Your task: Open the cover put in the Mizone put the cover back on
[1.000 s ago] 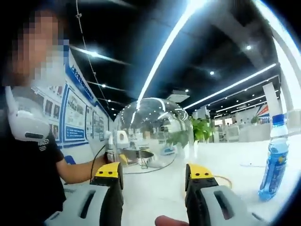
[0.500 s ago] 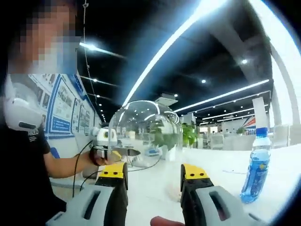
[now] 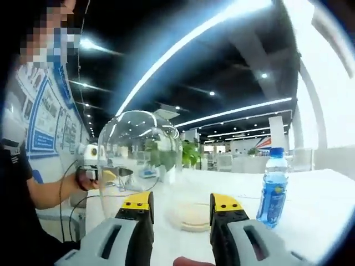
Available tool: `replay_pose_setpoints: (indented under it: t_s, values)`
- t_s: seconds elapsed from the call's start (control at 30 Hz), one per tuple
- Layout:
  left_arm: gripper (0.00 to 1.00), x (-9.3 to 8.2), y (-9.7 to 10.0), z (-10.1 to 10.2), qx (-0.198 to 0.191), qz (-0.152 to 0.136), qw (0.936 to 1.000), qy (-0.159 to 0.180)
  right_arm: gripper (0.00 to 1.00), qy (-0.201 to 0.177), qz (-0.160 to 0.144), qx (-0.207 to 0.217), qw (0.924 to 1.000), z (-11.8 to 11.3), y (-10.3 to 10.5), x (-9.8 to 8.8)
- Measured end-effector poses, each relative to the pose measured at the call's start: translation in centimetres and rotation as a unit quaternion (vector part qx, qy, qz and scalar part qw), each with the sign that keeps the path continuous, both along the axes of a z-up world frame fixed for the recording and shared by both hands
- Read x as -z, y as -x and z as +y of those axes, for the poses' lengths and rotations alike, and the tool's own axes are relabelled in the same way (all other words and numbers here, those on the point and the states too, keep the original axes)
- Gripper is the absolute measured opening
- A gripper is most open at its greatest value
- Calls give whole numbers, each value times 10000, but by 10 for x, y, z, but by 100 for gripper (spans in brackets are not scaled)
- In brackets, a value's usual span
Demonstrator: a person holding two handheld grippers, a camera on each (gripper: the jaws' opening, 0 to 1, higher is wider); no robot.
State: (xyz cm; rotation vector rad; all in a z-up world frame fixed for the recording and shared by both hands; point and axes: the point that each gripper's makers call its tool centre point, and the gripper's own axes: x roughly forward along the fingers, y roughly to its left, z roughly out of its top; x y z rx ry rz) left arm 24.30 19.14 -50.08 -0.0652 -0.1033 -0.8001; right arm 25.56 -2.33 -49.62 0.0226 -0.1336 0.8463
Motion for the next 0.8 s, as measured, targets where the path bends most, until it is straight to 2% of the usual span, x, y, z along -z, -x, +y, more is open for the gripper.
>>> replay_pose_setpoints:
  t_s: [0.23, 0.4, 0.43, 0.47, 0.5, 0.6, 0.7, 0.8]
  values:
    - [43, 13, -7, 4, -67, 71, 9999, -96, 33, 103, -56, 201, 9997, -6, -1, 4]
    - [46, 29, -14, 2, -72, 219, 9995, -235, 34, 78, 179, 672, 9975, -19, -17, 21]
    - [47, 32, -15, 3, -97, 194, 9994, -284, 34, 57, 242, 734, 9970, -21, -19, 25]
    - [50, 33, -17, 4, -151, 52, 9992, -372, 34, 48, 249, 735, 9970, -22, -20, 28]
    - [52, 31, -18, 5, -202, -67, 9991, -365, 33, 32, 262, 757, 9968, -23, -20, 30]
    - [59, 36, -23, 3, -166, 17, 9993, -341, 27, -28, 283, 1007, 9945, -32, -24, 35]
    - [60, 44, -30, 6, -272, 104, 9990, -348, 22, 292, 153, 1313, 9908, -43, -31, 42]
    - [58, 48, -37, 13, -450, 301, 9985, 12, 22, 423, 183, 1476, 9880, -49, -39, 49]
